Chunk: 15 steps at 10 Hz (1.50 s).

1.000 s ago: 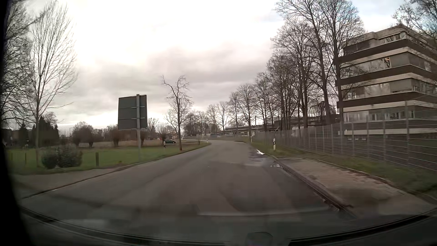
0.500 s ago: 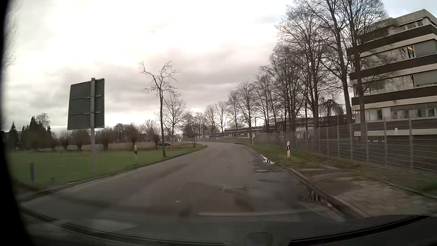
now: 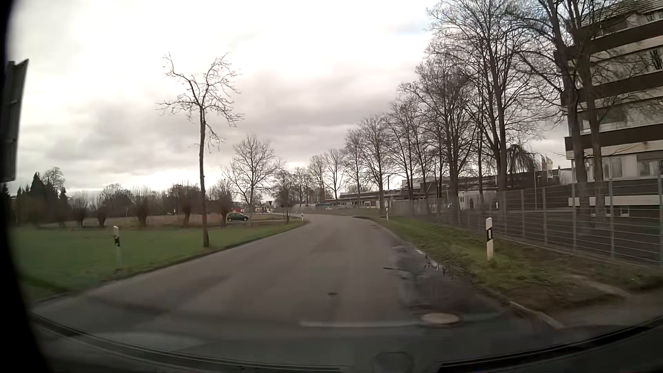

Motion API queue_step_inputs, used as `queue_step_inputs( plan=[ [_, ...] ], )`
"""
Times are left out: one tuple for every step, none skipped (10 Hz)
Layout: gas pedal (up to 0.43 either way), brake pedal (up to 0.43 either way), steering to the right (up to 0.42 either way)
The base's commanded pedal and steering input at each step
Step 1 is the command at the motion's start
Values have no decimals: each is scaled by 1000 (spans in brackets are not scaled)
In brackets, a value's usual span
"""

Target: Follow the waypoints while adhering to traffic rules and regulations

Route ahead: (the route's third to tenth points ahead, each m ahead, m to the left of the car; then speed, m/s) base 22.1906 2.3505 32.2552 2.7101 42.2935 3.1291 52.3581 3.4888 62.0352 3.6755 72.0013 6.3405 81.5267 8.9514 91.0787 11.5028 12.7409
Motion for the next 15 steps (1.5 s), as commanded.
queue_step_inputs(
  plan=[
    [157,0,2],
    [157,0,0],
    [157,0,-1],
    [157,0,-3],
    [157,0,-5],
    [157,0,-4],
    [157,0,-4],
    [157,0,-5],
    [157,0,-4],
    [157,0,-5],
    [157,0,-4],
    [157,0,-2],
    [157,0,-2],
    [157,0,-2],
    [157,0,-2]
  ],
)
